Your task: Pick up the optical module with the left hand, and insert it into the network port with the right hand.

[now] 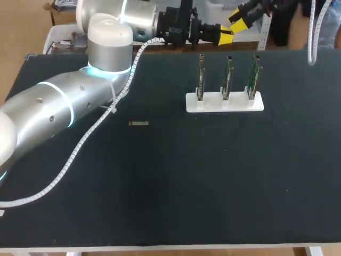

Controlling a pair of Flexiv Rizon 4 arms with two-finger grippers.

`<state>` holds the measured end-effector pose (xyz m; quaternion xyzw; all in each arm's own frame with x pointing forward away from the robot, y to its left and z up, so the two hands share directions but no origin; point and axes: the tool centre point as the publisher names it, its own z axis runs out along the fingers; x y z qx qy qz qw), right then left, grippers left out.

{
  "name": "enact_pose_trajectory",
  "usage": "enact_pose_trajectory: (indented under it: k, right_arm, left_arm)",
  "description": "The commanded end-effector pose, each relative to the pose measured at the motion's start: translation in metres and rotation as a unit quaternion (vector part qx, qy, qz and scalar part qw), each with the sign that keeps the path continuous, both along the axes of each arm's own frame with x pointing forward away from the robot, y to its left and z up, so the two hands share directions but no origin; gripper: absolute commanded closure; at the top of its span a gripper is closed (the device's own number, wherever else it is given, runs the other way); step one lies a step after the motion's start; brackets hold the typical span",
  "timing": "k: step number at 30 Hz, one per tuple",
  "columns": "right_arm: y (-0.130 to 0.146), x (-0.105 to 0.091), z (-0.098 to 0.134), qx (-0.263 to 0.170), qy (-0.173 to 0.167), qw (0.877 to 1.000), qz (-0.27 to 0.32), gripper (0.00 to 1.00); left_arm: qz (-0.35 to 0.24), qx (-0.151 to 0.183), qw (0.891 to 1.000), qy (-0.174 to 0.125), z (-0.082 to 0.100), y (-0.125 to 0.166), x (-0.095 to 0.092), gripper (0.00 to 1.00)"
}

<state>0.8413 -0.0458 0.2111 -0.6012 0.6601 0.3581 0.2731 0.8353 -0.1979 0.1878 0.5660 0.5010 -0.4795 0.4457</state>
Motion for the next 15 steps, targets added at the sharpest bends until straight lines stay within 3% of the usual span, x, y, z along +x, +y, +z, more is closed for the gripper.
enact_pose_trajectory:
  k: [1,15]
  right_arm:
    - [-0.0005,0.0099,0.0007,0.028,0.14,0.972,0.184,1.0]
    - [0.0008,0.0104,0.0009,0.029,0.14,0.972,0.188,1.0]
  left_arm:
    - [-0.052,0.001,0.999,0.007,-0.0009,-0.0039,0.0084,1.0]
    - [-0.052,0.001,0.999,0.007,-0.0009,-0.0039,0.0084,1.0]
